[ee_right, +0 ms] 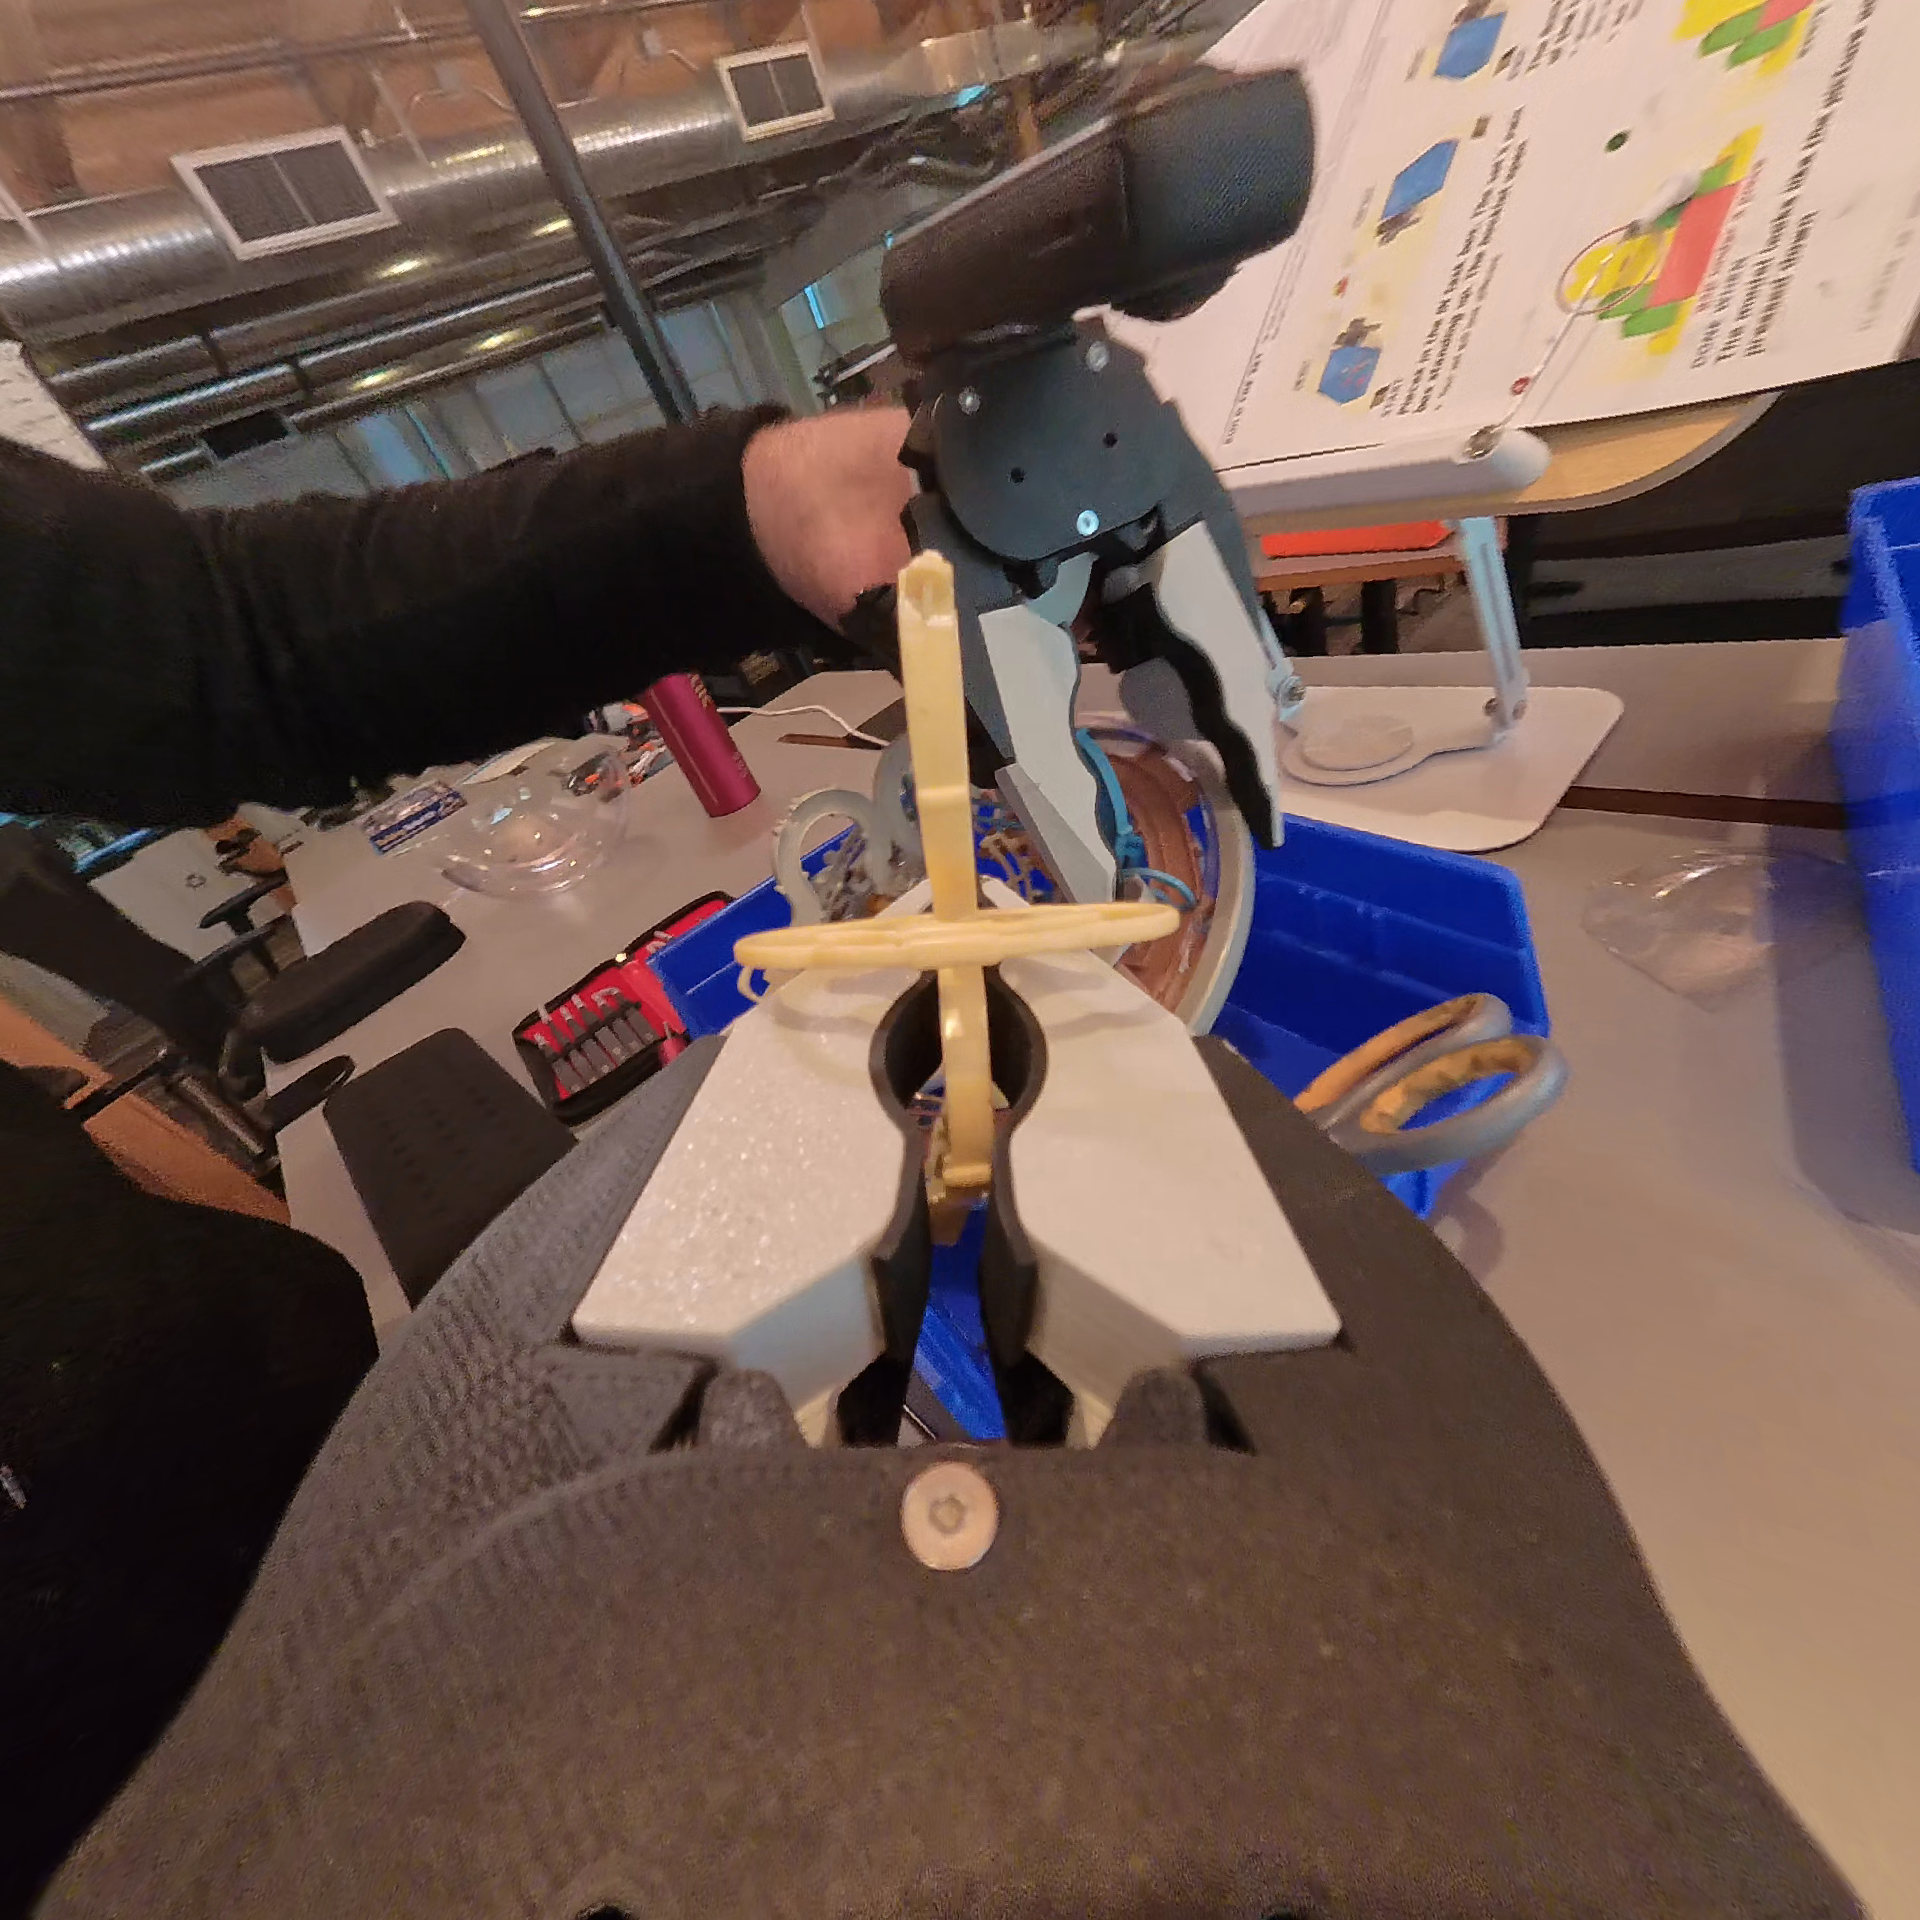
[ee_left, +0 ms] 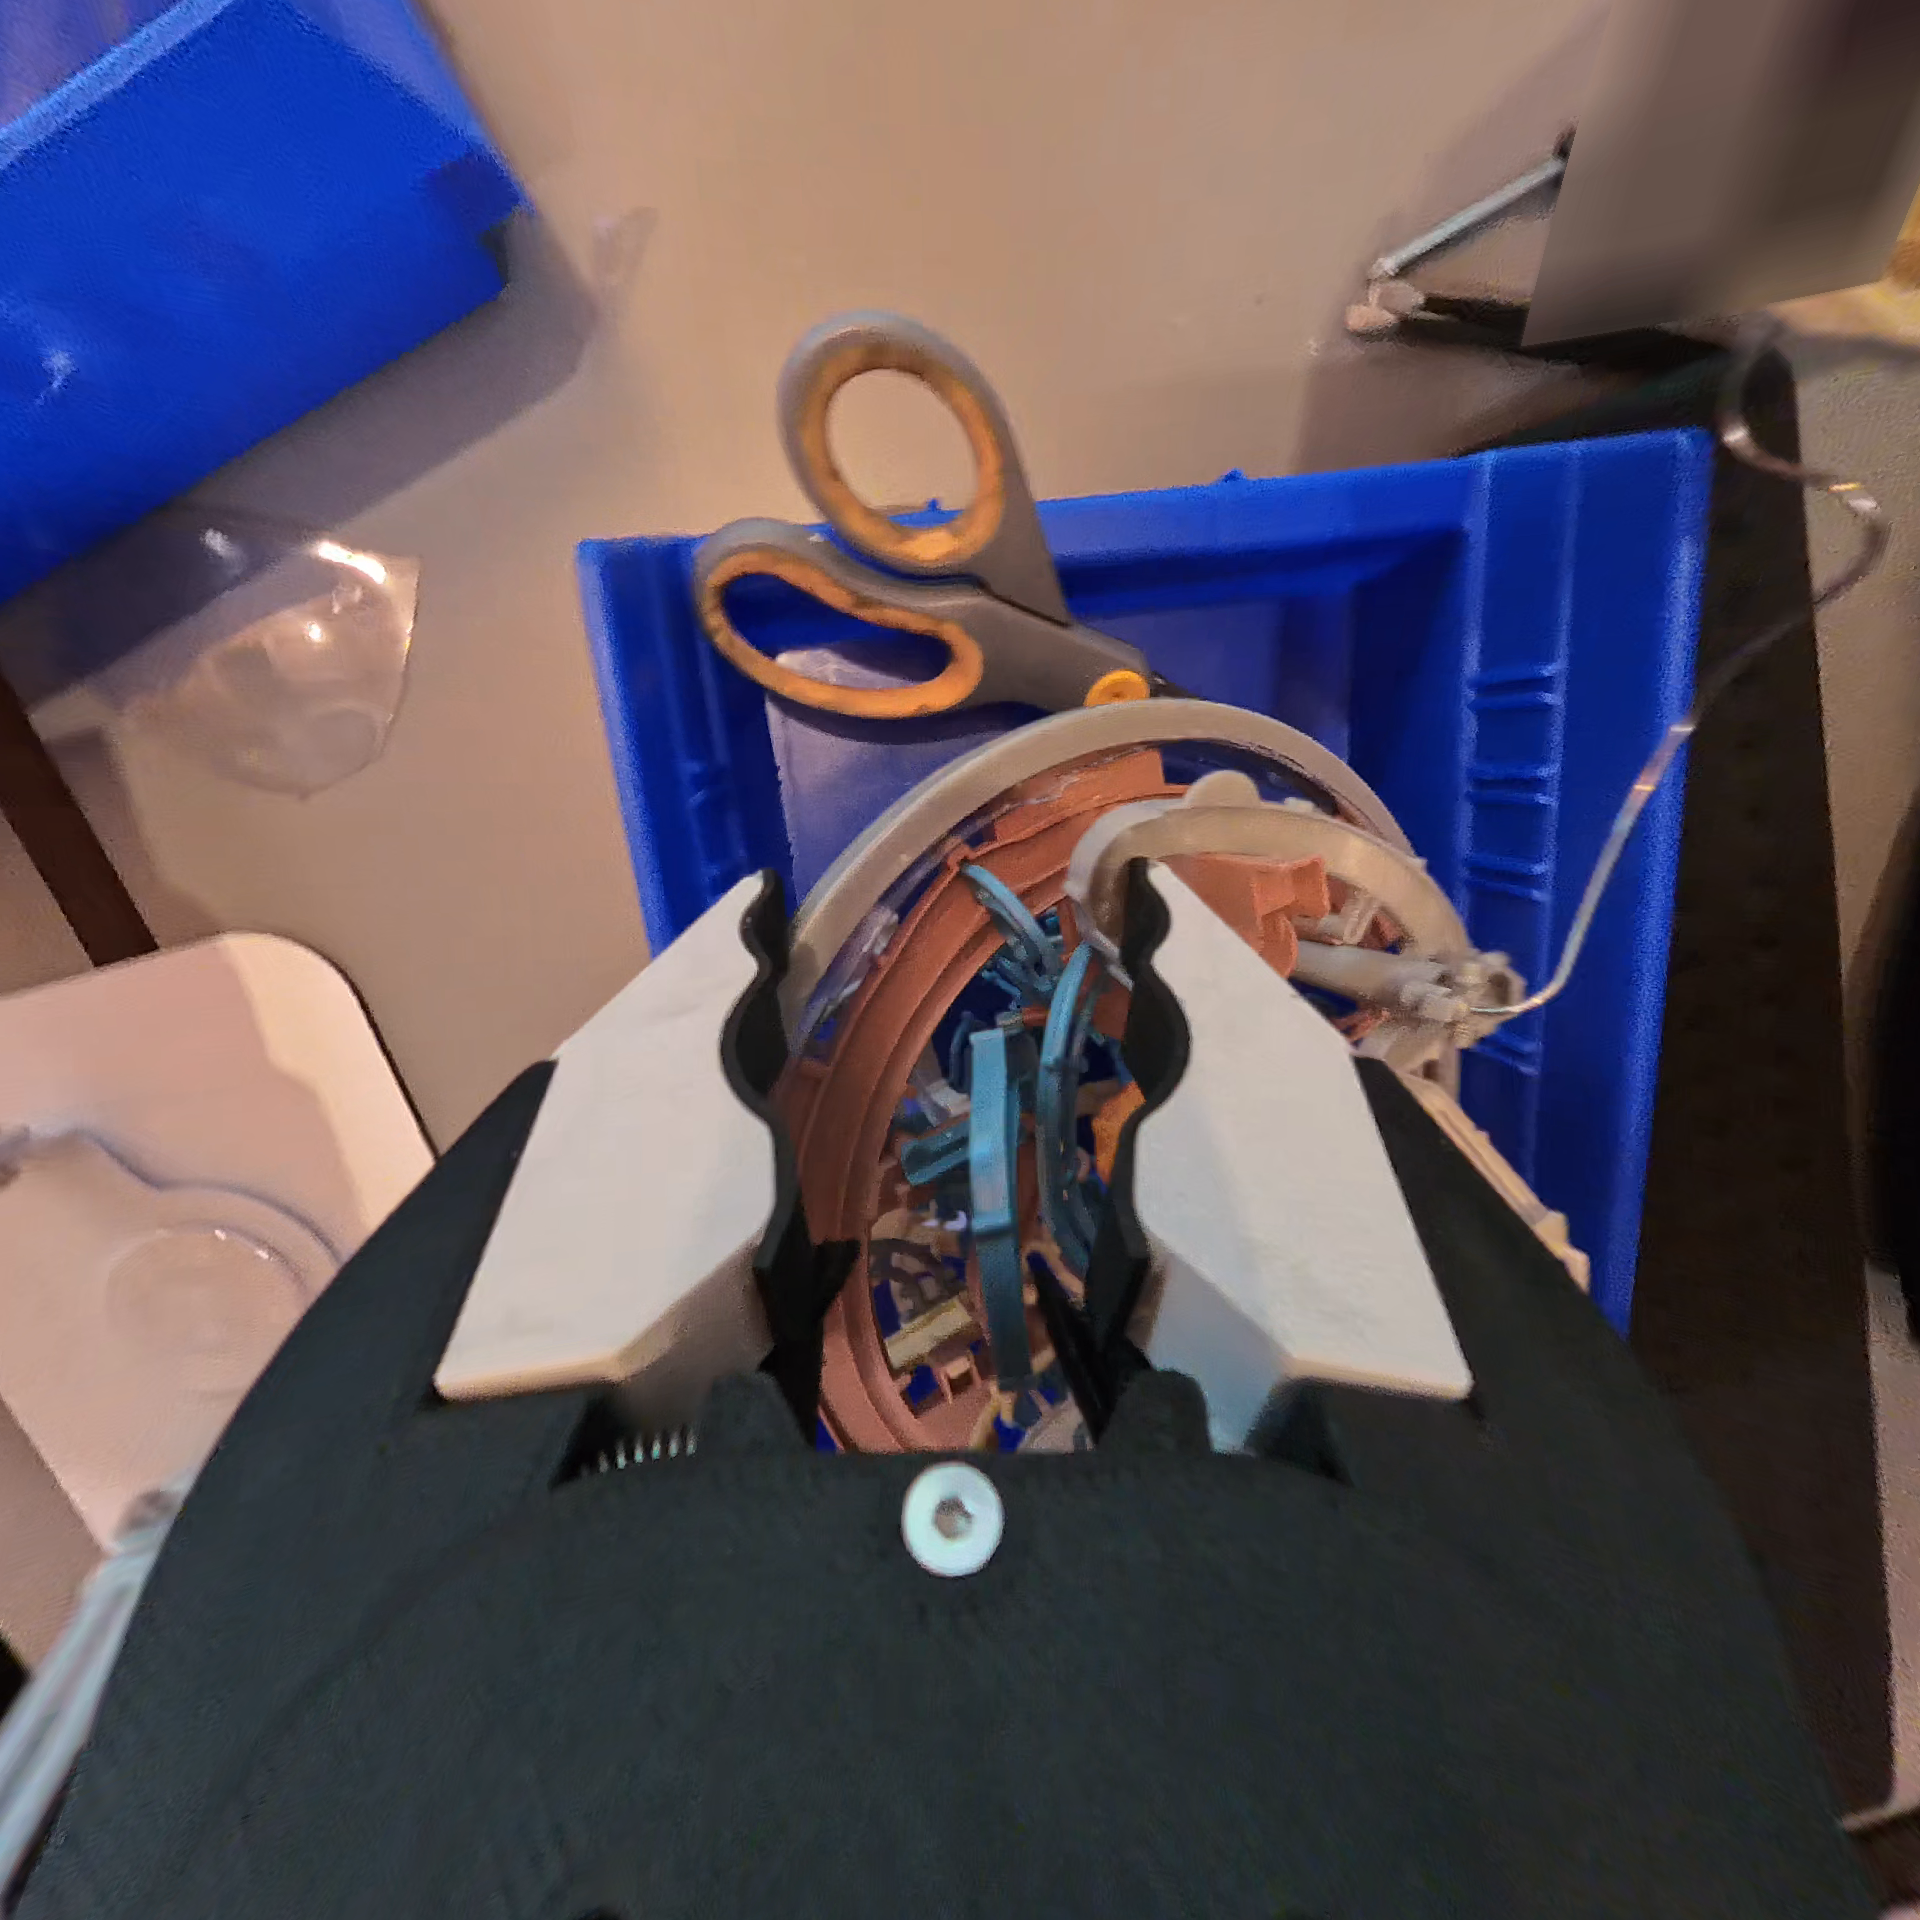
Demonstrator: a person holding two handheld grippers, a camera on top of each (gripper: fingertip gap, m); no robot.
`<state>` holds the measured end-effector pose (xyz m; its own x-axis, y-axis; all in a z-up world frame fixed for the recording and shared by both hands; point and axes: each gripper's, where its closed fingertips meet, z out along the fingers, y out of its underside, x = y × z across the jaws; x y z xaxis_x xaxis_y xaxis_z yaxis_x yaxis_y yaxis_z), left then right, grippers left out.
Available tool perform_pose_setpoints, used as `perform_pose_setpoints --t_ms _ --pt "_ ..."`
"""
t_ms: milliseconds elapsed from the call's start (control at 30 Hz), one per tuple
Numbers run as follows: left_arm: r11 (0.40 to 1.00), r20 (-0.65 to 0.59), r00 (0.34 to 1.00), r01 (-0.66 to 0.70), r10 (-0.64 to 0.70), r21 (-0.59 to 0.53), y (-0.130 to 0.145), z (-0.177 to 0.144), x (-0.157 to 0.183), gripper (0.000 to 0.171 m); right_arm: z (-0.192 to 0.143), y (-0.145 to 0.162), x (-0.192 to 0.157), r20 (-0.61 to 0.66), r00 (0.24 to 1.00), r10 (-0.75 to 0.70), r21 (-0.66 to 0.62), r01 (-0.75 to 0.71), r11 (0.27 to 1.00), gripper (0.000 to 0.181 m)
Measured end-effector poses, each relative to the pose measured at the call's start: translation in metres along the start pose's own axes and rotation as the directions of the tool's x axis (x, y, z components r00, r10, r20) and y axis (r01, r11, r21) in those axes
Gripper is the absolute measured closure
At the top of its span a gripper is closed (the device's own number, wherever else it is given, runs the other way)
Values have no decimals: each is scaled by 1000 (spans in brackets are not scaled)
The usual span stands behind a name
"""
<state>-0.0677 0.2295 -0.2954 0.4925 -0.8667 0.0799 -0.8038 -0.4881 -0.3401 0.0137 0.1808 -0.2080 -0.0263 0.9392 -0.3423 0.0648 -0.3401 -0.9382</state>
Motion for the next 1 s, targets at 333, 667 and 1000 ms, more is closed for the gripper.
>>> perform_pose_setpoints --t_ms 333,667,1000 --pt "975 95 973 201 -210 98 29 10 -12 127 -15 16 0 -110 994 5 10 -4 1000 181" --pt "960 99 957 263 -272 95 31 11 -16 131 35 42 -92 -46 946 -320 -155 309 938 181" --pt "964 96 961 252 -260 87 27 13 -13 131 79 27 -129 20 913 -407 -140 406 903 181"
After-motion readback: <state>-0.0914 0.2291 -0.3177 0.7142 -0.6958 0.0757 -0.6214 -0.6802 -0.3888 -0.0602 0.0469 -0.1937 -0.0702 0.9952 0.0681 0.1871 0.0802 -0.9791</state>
